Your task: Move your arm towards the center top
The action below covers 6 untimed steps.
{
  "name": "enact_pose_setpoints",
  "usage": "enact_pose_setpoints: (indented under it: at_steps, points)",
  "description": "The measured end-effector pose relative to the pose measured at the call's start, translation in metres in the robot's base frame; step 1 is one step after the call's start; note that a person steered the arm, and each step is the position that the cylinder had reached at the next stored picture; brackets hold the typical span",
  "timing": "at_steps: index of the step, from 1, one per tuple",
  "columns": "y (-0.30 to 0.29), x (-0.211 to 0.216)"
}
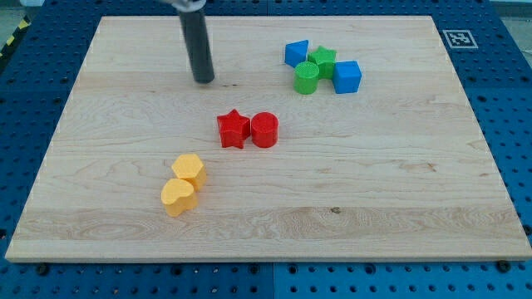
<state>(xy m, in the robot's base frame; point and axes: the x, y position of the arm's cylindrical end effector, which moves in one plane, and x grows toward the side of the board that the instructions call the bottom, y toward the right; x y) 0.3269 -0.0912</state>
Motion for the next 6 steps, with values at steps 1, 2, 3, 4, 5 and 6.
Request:
enact_pose_setpoints:
  at_steps: [1, 2, 3, 4, 5, 6]
  points:
    - [0.056, -0.031]
    - [0.078, -0.032]
    - [0.078, -0.031]
    - [0.09, -0.024]
    - [0.098, -0.021]
    - [0.11, -0.021]
